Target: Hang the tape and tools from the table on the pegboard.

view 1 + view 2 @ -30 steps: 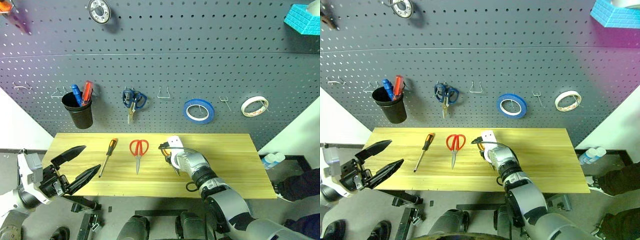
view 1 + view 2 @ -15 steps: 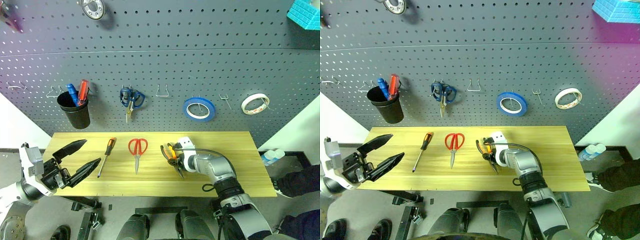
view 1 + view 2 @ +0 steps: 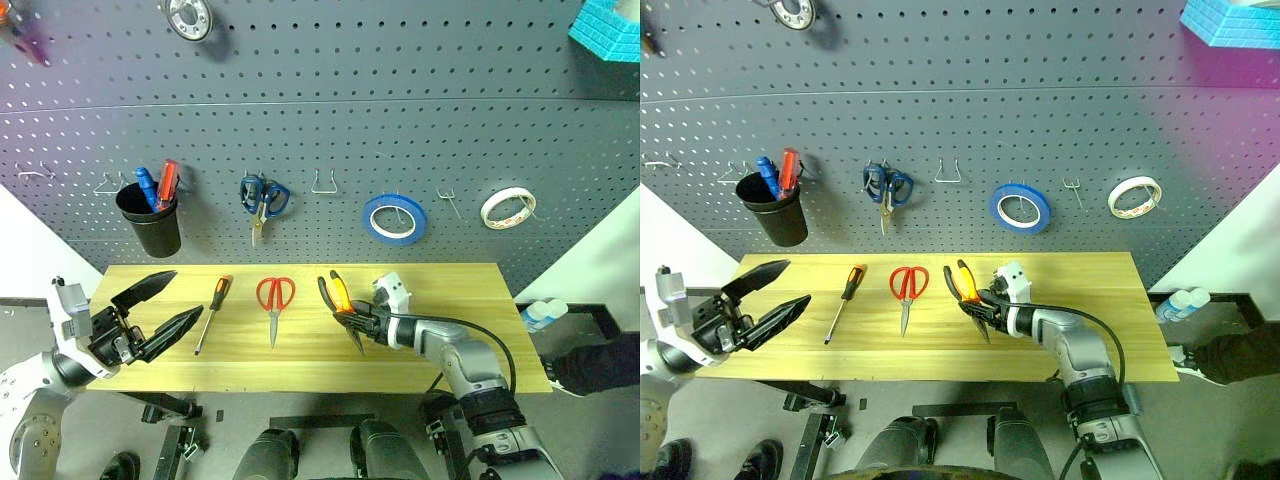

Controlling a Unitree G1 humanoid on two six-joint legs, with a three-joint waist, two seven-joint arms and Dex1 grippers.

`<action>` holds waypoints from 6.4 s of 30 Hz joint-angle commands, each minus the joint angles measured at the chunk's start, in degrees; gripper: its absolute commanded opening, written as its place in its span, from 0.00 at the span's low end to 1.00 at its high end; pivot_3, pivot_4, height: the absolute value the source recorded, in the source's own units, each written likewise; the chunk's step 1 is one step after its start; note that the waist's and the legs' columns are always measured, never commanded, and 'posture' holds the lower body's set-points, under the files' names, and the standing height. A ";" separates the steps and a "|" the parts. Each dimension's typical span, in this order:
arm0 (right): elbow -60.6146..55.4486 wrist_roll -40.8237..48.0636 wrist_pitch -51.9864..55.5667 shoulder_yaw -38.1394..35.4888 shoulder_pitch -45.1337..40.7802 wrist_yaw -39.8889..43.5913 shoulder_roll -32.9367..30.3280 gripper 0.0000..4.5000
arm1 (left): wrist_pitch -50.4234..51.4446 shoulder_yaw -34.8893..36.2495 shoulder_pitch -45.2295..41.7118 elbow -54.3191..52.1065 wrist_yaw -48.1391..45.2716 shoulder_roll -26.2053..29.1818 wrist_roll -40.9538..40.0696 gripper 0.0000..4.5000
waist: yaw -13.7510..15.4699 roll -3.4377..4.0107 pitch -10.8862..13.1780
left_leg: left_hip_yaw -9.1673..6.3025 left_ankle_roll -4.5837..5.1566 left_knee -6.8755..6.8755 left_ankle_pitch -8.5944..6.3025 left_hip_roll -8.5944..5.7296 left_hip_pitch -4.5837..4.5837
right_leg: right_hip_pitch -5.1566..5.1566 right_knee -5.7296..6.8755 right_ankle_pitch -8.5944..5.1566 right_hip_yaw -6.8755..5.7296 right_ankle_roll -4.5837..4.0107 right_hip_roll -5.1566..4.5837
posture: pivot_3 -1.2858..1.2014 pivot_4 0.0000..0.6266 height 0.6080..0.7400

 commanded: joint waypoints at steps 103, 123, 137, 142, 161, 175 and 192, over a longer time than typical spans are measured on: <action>39.41 -8.13 -54.15 -8.80 -43.61 -32.55 18.46 0.45 | -5.68 1.92 3.56 -5.87 4.79 -5.12 -4.60 1.00 | -0.33 -0.09 -0.21 | 0.77 -0.19 0.59 0.13 0.05 0.86 | 0.41 0.85 0.35 0.79 0.04 0.16 | 0.55 0.18 1.00; 43.94 -13.64 -58.14 -7.29 -38.62 -35.09 16.39 0.45 | -3.29 3.42 7.58 -10.39 6.53 -4.47 -6.10 1.00 | -0.18 -0.17 2.43 | 0.80 -0.16 0.62 0.15 0.08 0.85 | 0.43 0.81 0.21 0.82 -0.16 0.15 | 0.56 0.29 1.00; 43.67 -13.00 -58.11 -7.37 -37.10 -32.98 15.31 1.00 | -3.68 2.45 6.96 -9.22 6.27 -5.15 -5.19 1.00 | -0.15 -0.24 3.17 | 0.79 -0.16 0.54 0.14 0.09 0.74 | 0.35 0.71 0.15 0.82 -0.18 0.12 | 0.55 0.26 1.00; 42.29 -13.09 -58.38 -6.93 -36.98 -32.82 15.29 1.00 | -3.89 2.33 6.48 -8.51 5.88 -5.30 -4.93 1.00 | -0.16 -0.25 3.18 | 0.79 -0.16 0.56 0.14 0.08 0.75 | 0.36 0.71 0.14 0.83 -0.19 0.12 | 0.55 0.25 1.00; 8.91 -11.27 -45.84 -2.09 -25.67 -29.95 15.29 1.00 | -4.01 1.81 3.30 -5.62 4.23 -4.88 -4.60 1.00 | -0.18 -0.29 3.17 | 0.79 -0.17 -0.08 0.14 0.09 0.50 | 0.10 0.12 0.25 0.83 0.08 0.08 | 0.54 0.22 1.00; -14.81 -0.53 -25.47 0.58 -10.08 -16.53 5.33 1.00 | -4.31 0.41 -0.41 -2.26 3.14 -4.47 -3.29 1.00 | -0.01 -0.45 3.05 | 0.83 -0.20 -0.14 0.16 0.10 -0.22 | -0.61 0.08 0.30 0.81 0.13 0.04 | 0.53 0.20 1.00; -18.78 8.60 -6.74 -1.01 -3.03 -0.92 -12.84 1.00 | -1.86 -9.23 -9.91 11.57 15.46 -5.83 12.68 1.00 | -0.26 -0.49 3.02 | 0.95 -0.13 0.47 0.12 0.11 -0.23 | -0.37 0.12 0.48 0.84 0.39 0.08 | 0.50 0.18 1.00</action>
